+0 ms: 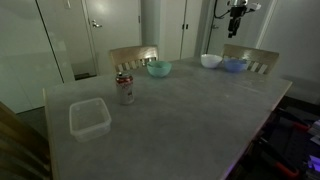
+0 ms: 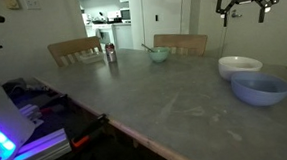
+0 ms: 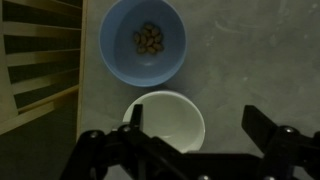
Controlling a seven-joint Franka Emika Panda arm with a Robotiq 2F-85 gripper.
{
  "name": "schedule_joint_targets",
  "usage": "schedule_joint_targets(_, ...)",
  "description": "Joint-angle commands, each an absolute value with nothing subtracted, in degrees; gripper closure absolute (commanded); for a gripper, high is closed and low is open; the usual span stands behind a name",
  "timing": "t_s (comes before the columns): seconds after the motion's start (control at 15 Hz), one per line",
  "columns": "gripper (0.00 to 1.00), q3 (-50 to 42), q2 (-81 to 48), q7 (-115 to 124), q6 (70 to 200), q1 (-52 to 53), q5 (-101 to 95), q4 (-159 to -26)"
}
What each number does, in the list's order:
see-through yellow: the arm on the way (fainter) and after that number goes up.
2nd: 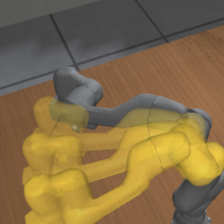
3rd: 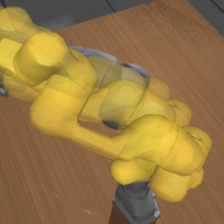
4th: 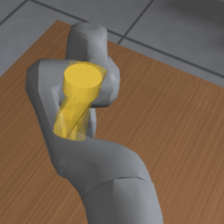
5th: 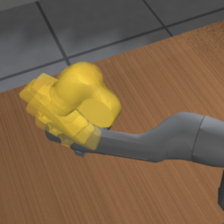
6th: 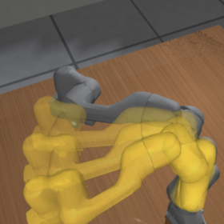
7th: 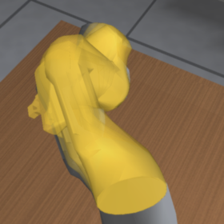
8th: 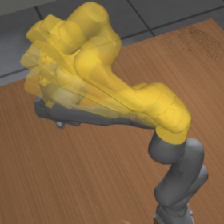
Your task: Move the bowl from right to left
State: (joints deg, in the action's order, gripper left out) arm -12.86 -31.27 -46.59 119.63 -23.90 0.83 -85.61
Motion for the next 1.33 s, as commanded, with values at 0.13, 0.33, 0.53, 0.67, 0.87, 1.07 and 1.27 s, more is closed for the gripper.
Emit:
schedule_joint_targets(0.13, 0.00, -12.05, -31.70, -47.21, 121.08, -25.50, -1.68, -88.00)
schedule_joint_targets(0.33, 0.00, -12.95, -32.61, -45.99, 120.54, -26.35, -3.38, -89.82)
schedule_joint_targets(0.53, 0.00, -12.91, -32.75, -44.66, 120.54, -27.60, -3.06, -92.76)
schedule_joint_targets(0.67, 0.00, -11.92, -33.12, -44.40, 121.68, -28.89, -0.71, -94.74)
schedule_joint_targets(0.87, 0.00, -10.09, -33.84, -46.04, 124.78, -31.00, 4.38, -97.62)
schedule_joint_targets(1.07, 0.00, -8.70, -34.19, -47.57, 131.38, -32.04, 8.17, -100.75)
schedule_joint_targets(1.27, 0.00, -7.53, -34.97, -48.68, 139.84, -32.25, 9.01, -103.05)
